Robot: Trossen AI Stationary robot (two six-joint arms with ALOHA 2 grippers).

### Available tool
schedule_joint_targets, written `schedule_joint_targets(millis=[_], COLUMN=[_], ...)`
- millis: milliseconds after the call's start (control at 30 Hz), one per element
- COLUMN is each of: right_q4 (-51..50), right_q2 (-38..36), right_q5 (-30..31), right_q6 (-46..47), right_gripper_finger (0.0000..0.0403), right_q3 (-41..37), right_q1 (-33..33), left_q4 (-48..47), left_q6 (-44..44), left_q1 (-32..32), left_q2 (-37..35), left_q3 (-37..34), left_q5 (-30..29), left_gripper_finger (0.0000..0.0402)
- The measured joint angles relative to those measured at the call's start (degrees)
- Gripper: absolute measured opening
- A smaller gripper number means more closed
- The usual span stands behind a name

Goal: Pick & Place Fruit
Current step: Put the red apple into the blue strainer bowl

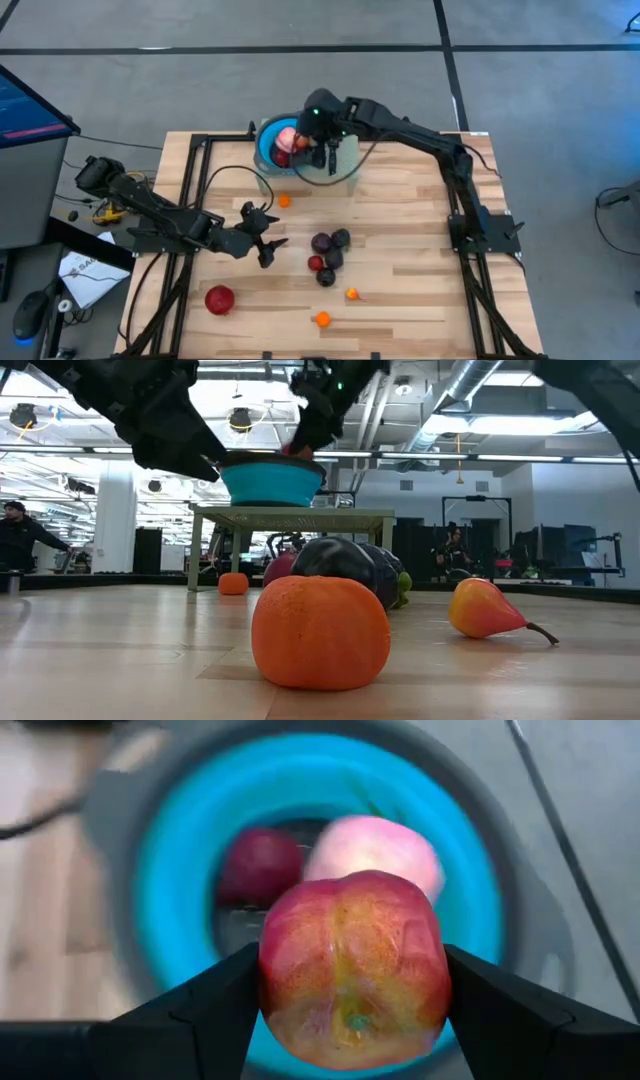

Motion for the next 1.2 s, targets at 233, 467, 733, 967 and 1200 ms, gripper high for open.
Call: schedule_joint_targets(millis=[233, 467, 733, 967, 1200], right_q4=[-0.26, 0.35, 1.27, 1.11, 0.51], right_q2=[1.1, 1.08, 1.82, 1.89, 1.89], right_q5=[-0.88, -0.87, -1.01, -1.03, -1.01], right_q6=[0.94, 0.96, 0.5, 0.5, 0.5], right_gripper_finger=[0.0276, 0.0276, 0.0276, 0.0276, 0.0276], right_q3=[0.08, 0.1, -0.33, -0.66, -0.68], right_q1=[-3.06, -3.14, -3.11, -3.13, -3.22], left_q4=[0.89, 1.64, 2.19, 2.32, 2.42], left_q6=[-1.03, -1.05, -0.99, -0.94, -0.86], left_q1=[0.0, -0.02, -0.02, -0.02, -0.02], left_q2=[0.0, -0.02, -0.02, -0.02, -0.02], left_q3=[0.0, 0.0, 0.0, 0.0, 0.0], left_q5=[0.0, 0.0, 0.04, 0.04, 0.06], left_gripper_finger=[0.0307, 0.0307, 0.0307, 0.0308, 0.0307])
